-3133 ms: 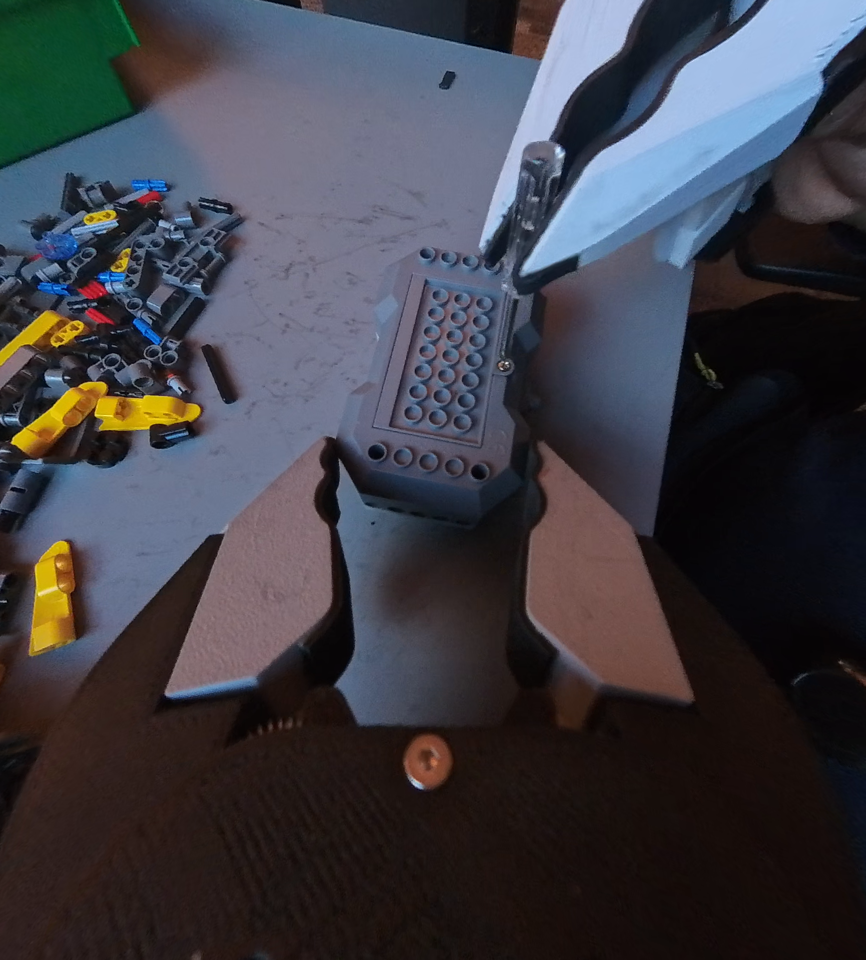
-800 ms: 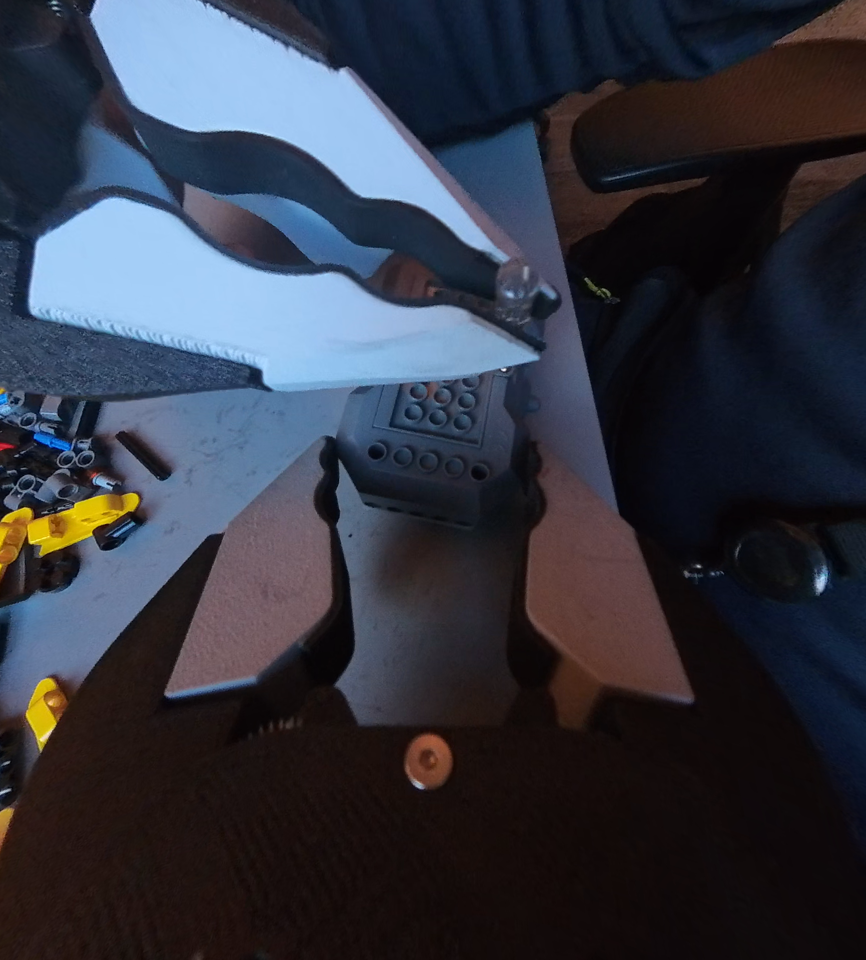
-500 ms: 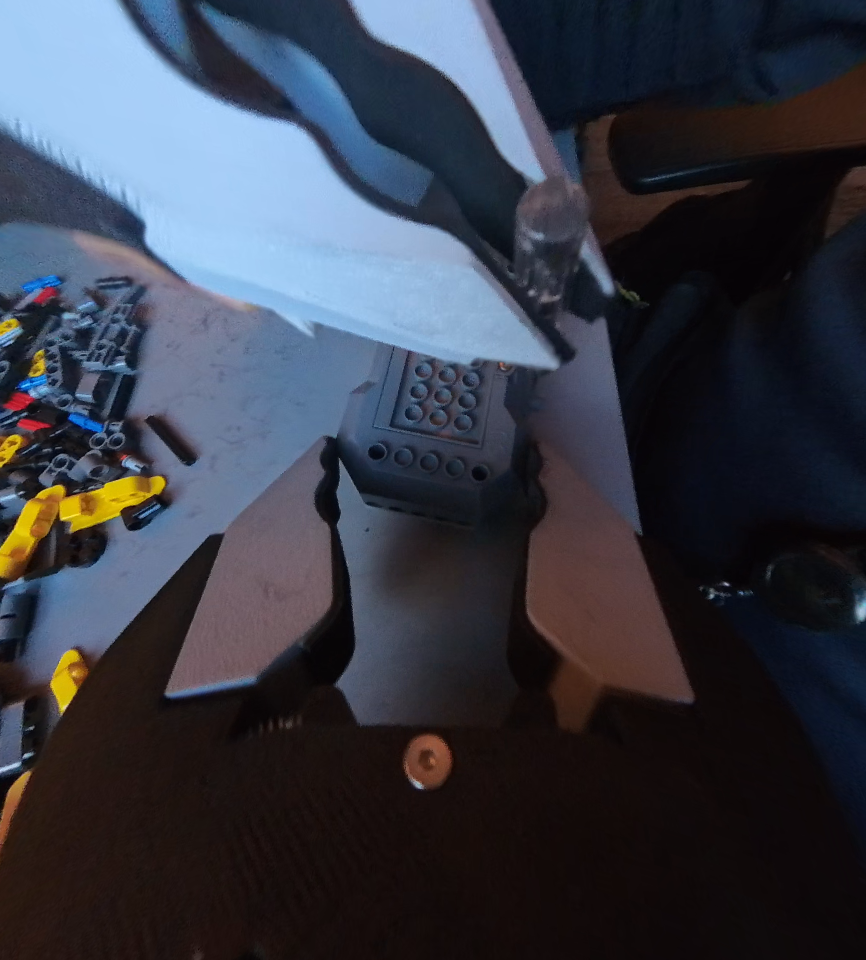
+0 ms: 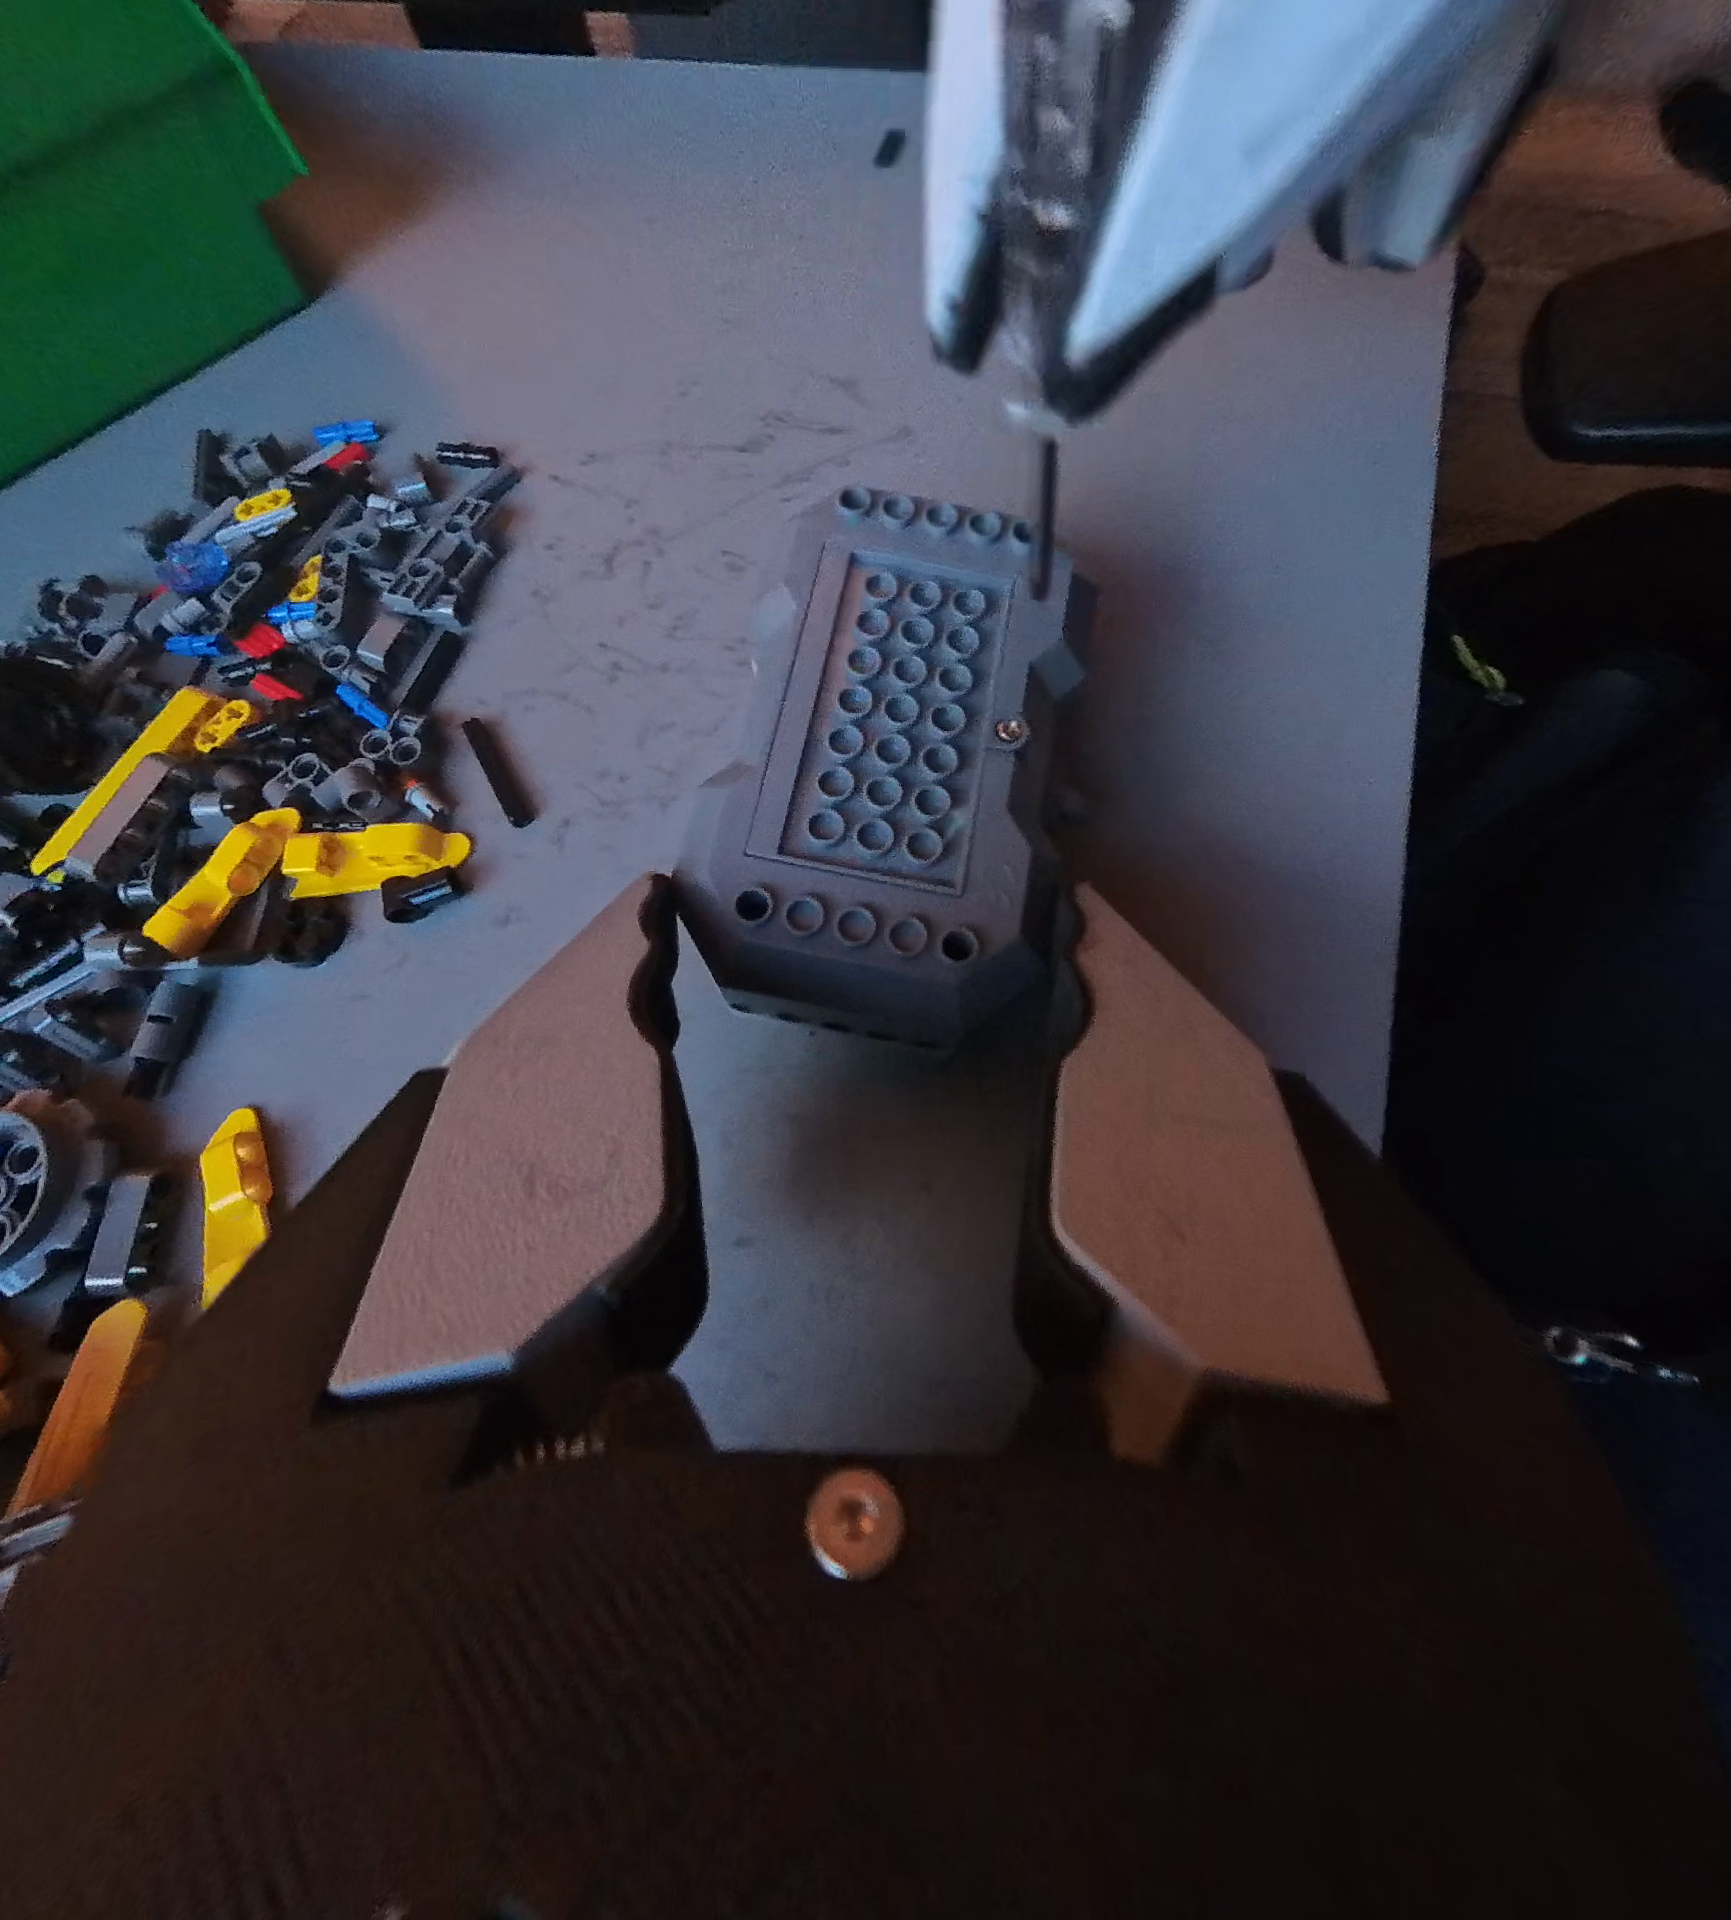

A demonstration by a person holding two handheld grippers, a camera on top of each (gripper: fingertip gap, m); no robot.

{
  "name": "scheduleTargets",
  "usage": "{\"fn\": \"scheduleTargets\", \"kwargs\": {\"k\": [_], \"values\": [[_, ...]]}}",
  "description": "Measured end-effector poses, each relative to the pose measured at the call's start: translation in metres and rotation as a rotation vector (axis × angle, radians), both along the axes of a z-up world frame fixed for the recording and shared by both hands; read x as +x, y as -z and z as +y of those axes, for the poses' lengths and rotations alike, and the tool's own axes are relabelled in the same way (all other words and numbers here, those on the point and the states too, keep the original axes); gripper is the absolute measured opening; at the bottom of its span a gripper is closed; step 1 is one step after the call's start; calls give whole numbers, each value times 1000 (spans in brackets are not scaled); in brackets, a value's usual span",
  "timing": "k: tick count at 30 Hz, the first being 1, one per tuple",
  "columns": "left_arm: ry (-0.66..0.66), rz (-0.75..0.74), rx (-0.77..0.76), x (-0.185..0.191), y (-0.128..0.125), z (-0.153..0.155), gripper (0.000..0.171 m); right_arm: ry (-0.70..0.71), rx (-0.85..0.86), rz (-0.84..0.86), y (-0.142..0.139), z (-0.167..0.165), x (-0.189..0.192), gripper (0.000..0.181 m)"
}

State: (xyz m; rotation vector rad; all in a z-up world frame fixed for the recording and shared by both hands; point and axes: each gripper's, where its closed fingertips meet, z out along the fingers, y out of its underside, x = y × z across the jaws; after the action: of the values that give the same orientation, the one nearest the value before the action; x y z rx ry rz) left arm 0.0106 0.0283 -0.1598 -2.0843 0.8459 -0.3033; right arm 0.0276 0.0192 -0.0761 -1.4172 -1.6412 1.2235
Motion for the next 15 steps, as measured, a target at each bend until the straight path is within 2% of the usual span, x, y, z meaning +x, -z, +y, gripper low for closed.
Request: {"fn": "scheduleTargets", "kwargs": {"k": [6,15], "values": [[-46,20,16,1,0,2,68,124,37,-3,22,4,5,8],[-47,0,-1,1,0,2,68,171,-40,73,21,12,4,7]]}}
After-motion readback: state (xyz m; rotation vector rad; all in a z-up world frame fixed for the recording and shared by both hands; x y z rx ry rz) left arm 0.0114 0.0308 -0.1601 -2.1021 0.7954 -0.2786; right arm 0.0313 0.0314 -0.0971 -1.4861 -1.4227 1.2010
